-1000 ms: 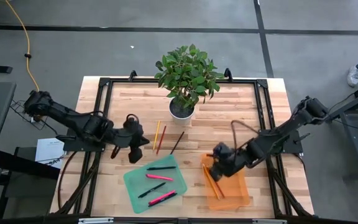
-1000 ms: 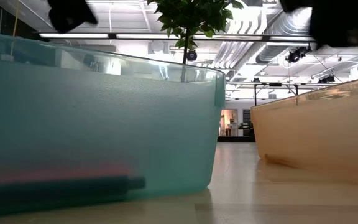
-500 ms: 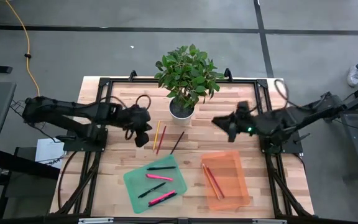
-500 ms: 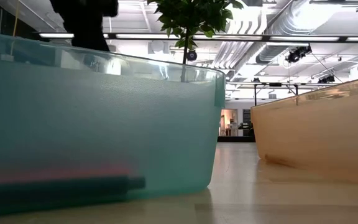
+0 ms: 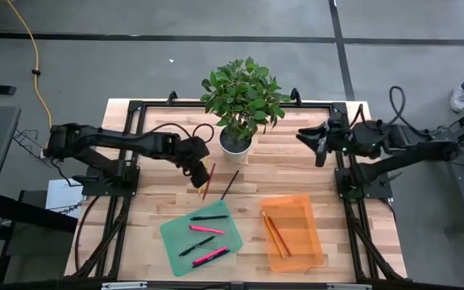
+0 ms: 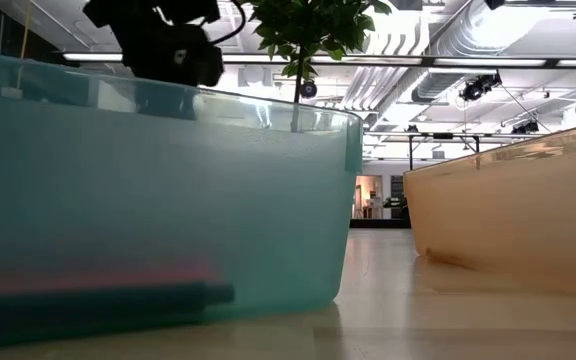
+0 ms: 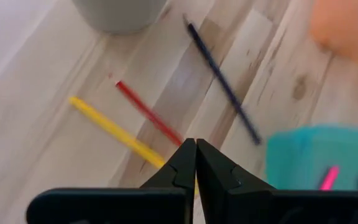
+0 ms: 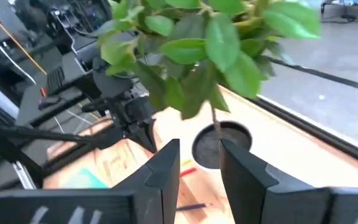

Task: Sort pens & pencils
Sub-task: Put the yellow pencil into the orange bin

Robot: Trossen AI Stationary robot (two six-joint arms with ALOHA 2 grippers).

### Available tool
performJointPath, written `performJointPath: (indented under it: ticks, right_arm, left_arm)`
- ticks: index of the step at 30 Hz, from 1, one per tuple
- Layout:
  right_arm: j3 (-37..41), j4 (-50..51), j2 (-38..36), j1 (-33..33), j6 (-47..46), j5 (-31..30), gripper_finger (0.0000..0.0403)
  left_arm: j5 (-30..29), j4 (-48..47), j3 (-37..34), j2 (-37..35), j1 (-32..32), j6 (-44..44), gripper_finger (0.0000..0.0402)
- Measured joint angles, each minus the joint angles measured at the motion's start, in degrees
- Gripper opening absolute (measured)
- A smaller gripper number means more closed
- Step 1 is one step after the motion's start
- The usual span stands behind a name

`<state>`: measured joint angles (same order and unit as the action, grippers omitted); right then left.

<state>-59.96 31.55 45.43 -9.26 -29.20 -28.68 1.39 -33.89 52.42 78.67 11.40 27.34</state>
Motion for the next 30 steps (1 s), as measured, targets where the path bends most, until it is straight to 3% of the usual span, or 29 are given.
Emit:
performJointPath:
  ticks: [10, 20, 30]
  right_arm:
    - [0.0, 2.8, -7.4, 8.0, 9.8, 12.3, 0.0103]
    - [0.0, 11.9, -11.5, 11.9, 11.1, 16.9, 0.0103]
    - [0.0, 13.7, -11.3, 11.9, 11.2, 18.3, 0.0103]
  left_arm:
    - [-2.3, 0.7, 0.0, 4.4, 0.2, 10.3, 0.0001]
    - [-7.3, -0.7, 0.0, 4.5, 0.1, 17.2, 0.0001]
    - [-7.9, -5.0, 0.0, 4.6, 0.1, 21.2, 0.0001]
